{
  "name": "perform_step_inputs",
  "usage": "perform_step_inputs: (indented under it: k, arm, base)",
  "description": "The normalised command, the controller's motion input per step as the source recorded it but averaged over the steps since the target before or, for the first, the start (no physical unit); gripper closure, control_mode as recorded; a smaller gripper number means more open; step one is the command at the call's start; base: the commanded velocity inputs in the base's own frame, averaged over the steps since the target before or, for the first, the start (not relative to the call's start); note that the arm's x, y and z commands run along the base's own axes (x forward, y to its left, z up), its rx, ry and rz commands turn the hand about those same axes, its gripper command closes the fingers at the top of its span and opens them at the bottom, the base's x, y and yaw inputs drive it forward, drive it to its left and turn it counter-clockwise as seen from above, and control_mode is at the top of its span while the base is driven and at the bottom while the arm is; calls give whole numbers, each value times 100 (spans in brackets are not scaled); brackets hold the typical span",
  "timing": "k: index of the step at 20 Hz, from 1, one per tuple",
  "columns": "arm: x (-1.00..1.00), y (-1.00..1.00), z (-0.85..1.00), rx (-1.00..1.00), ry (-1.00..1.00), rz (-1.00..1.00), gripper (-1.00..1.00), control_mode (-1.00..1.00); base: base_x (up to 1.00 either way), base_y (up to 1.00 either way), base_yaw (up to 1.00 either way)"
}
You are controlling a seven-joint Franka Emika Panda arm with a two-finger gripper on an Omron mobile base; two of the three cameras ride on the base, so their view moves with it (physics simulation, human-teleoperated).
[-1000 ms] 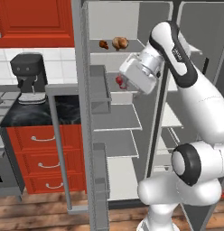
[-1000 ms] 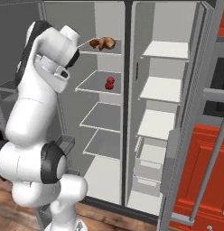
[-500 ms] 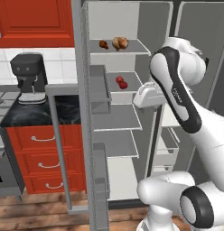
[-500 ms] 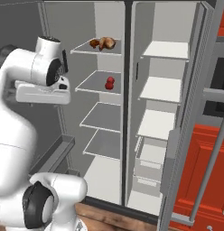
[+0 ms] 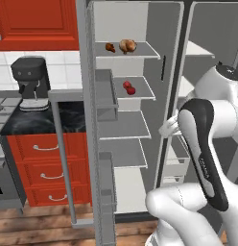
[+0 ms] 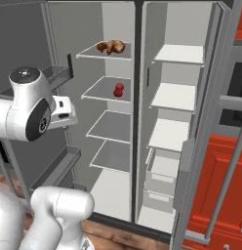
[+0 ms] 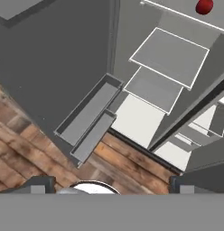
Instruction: Gather the bell pepper and tomato from the fridge and place them on a tray on the dining counter. Then gather the chicken drumsticks from the fridge and place them on the other tray.
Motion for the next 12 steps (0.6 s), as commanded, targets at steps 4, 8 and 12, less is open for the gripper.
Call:
perform_step_inputs:
  k: [4, 8, 12]
  arm:
    - [-36, -31, -1, -5, -26, -15, -100, -100]
    - [-17, -16, -10, -2, -14, -12, -100, -100]
    - [0, 0, 0, 0, -4, -14, -100, -100]
  base:
    - [0, 0, 0]
    - [0, 0, 0]
    - [0, 0, 0]
